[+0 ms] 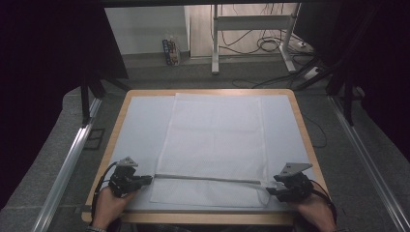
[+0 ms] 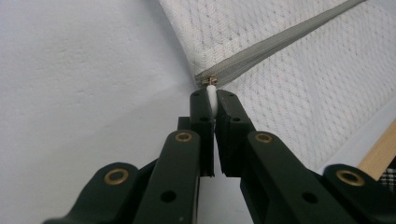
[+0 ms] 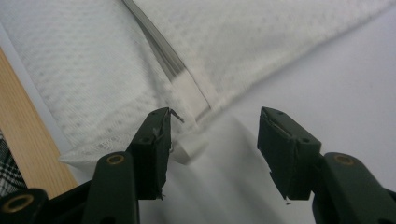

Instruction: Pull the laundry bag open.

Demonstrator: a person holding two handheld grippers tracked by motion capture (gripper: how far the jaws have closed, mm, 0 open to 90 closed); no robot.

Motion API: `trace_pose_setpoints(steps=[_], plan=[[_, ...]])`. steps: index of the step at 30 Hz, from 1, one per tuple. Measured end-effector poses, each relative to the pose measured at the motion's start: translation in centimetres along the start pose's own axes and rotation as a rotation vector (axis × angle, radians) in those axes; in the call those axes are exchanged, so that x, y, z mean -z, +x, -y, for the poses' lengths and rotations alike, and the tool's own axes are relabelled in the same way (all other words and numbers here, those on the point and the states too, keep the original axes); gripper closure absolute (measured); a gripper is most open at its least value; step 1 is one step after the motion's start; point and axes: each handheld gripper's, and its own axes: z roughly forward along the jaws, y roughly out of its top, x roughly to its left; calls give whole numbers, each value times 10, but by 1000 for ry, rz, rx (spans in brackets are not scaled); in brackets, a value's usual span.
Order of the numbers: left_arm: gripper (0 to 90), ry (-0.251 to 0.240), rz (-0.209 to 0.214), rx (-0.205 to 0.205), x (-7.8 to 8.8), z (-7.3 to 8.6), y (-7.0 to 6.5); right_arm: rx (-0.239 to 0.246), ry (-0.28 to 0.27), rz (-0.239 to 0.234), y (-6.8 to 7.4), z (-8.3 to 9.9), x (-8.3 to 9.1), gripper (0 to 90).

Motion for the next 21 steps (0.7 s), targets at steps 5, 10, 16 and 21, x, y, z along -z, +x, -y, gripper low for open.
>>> trace_pose_setpoints(steps=[5, 10, 16, 21], plan=[[784, -27, -17, -21, 0, -1, -3, -2, -36, 15, 0, -2, 0, 340], [548, -74, -64, -66, -1, -3, -8, -19, -55, 28, -1, -4, -1, 234], [269, -105, -142, -122, 3, -3, -18, -49, -101, 46, -1, -6, 3, 122], [81, -123, -190, -128, 12, 2, -26, -60, -116, 41, 1, -6, 9, 74]])
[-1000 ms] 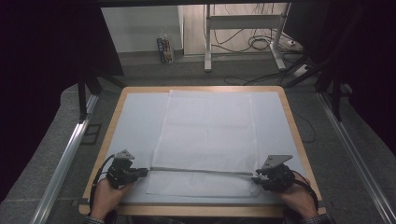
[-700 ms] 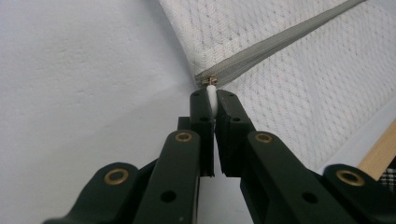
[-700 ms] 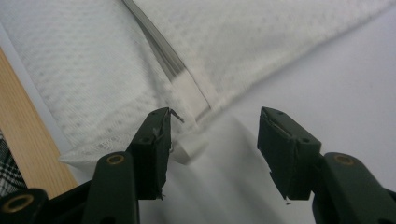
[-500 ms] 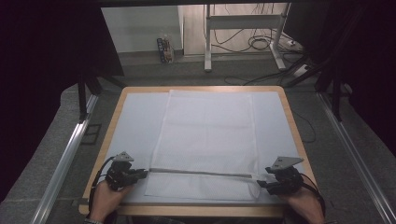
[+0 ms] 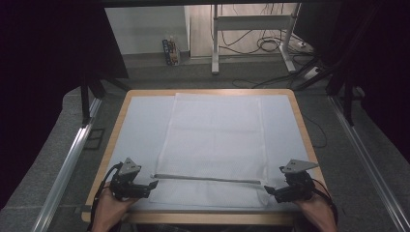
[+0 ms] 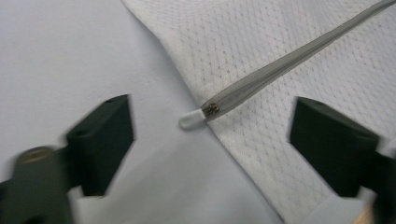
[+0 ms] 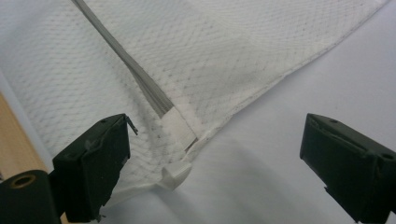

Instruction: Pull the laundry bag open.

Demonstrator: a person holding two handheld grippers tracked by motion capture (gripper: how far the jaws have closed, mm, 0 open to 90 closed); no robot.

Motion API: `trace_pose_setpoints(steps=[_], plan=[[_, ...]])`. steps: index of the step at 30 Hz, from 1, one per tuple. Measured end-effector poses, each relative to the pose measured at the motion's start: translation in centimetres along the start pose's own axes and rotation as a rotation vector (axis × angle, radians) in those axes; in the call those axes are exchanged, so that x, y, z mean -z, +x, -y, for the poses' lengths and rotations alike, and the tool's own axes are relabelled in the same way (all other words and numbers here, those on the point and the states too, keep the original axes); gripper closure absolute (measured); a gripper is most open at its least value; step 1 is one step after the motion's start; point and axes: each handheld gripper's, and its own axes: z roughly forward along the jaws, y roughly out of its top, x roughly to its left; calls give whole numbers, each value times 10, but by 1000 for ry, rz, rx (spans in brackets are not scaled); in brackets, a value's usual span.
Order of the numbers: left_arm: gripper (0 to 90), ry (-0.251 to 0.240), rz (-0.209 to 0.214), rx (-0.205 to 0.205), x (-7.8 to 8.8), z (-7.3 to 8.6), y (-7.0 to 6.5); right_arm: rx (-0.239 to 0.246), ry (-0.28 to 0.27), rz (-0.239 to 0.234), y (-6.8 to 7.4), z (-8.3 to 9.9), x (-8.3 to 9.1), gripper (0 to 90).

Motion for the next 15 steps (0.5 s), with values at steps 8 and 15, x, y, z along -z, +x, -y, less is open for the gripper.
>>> trace_pose_setpoints(steps=[8, 15], plan=[[14, -72, -39, 46, 23, 20, 1, -48, -31, -14, 4, 8, 10, 39], [6, -81, -68, 43, 27, 36, 3, -74, -18, -14, 5, 21, 12, 26]])
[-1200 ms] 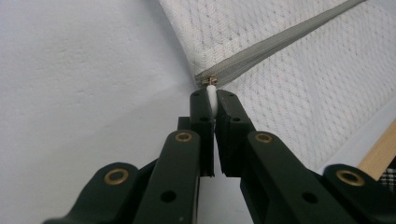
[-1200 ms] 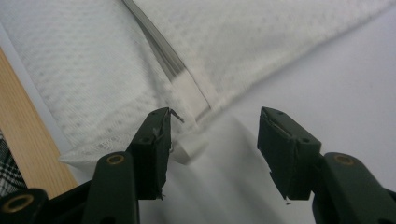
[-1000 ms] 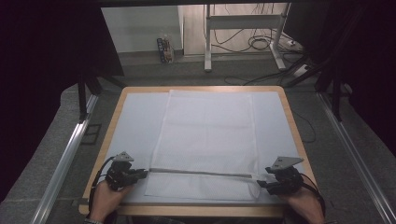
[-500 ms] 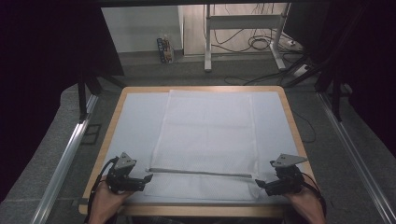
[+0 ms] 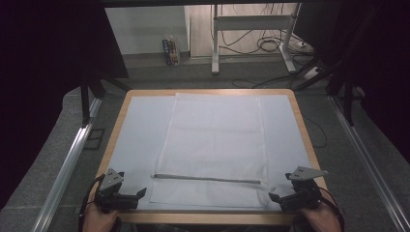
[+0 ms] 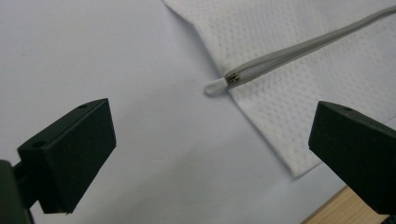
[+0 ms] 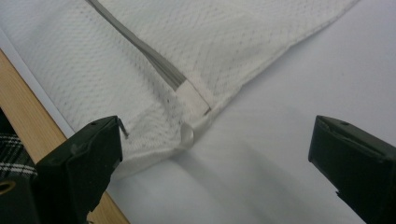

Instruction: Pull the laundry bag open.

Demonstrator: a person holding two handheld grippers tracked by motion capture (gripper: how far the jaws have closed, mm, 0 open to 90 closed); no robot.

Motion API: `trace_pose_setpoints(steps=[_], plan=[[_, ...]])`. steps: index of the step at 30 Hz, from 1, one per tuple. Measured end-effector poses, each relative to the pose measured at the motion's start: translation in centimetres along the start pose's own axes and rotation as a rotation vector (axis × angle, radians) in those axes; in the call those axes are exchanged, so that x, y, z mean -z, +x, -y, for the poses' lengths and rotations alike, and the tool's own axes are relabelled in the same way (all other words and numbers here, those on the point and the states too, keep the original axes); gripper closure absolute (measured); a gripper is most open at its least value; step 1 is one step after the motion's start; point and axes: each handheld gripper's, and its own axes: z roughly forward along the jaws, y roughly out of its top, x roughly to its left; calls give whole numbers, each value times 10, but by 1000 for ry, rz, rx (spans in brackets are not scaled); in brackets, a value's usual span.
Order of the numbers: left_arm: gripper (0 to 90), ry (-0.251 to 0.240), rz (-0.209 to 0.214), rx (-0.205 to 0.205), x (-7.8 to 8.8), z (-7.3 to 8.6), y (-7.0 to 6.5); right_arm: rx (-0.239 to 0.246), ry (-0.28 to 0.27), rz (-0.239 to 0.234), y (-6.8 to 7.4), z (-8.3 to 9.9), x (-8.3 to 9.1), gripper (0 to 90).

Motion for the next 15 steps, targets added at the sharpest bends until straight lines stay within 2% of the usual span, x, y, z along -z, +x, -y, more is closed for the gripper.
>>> trace_pose_setpoints(steps=[3, 9, 15], plan=[[4, 21, -7, -10, -3, 1, -1, -8, -17, 3, 0, 1, 2, 27], [7, 70, -41, -37, -9, -1, -5, -27, 1, -15, -3, 1, 1, 30], [12, 72, -36, -40, -9, -1, -5, -13, 24, -7, -2, 1, -1, 31]])
